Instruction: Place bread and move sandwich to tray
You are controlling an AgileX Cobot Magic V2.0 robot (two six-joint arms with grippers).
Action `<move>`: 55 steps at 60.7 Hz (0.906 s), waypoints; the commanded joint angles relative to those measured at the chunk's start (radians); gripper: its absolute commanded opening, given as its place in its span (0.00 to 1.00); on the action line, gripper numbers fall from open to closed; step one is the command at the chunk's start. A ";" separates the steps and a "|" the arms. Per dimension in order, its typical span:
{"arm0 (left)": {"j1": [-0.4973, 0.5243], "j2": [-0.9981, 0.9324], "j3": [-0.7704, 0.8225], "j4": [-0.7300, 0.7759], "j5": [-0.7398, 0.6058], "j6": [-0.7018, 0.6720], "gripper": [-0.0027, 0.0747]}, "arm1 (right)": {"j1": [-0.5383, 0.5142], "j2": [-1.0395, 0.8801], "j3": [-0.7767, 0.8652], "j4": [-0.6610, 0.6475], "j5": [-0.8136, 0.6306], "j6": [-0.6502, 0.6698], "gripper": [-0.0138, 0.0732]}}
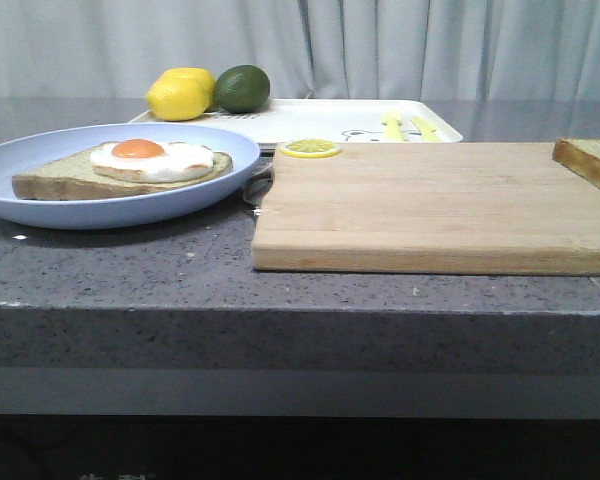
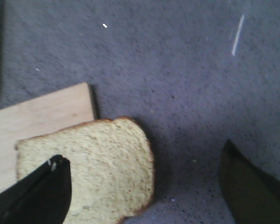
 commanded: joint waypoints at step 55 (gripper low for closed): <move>-0.006 0.006 -0.035 0.000 -0.089 -0.005 0.83 | -0.084 0.434 -0.186 0.487 0.323 -0.411 0.80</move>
